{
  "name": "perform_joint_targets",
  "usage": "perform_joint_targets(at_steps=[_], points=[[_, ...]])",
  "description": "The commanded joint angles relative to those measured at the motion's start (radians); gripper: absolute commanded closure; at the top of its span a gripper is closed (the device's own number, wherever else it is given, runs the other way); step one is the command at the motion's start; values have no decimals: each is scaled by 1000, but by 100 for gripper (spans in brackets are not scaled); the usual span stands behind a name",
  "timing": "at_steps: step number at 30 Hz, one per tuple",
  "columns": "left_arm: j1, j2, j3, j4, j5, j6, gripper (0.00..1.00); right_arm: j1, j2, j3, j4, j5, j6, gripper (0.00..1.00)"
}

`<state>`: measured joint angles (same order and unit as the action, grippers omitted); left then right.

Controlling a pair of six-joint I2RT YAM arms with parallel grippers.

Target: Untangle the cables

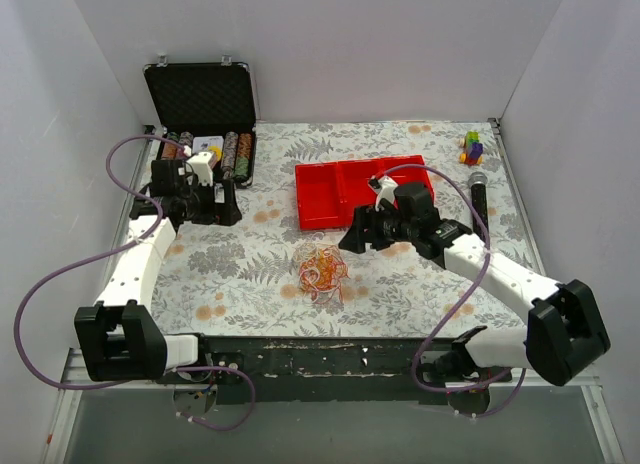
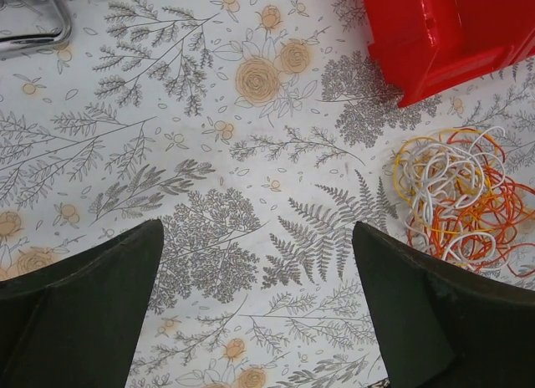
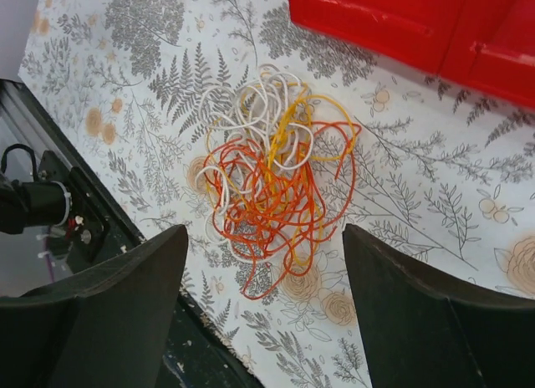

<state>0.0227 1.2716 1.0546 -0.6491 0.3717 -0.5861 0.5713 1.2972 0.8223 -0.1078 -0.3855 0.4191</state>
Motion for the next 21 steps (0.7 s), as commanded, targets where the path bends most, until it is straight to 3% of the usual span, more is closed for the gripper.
perform_joint_targets(at_steps=[1, 4, 9, 21], points=[[-64, -3, -30, 45, 12, 31, 2, 87, -90, 37, 36, 184, -84, 16], [-99, 17, -44, 60, 3, 26, 2, 153, -69, 49, 48, 307, -127, 20], [-104, 35, -67, 83, 38, 9, 2, 197, 62, 101, 98, 323, -129, 41], [-99, 71, -65, 63, 73, -1, 2, 355, 404, 385, 43, 439, -224, 46]])
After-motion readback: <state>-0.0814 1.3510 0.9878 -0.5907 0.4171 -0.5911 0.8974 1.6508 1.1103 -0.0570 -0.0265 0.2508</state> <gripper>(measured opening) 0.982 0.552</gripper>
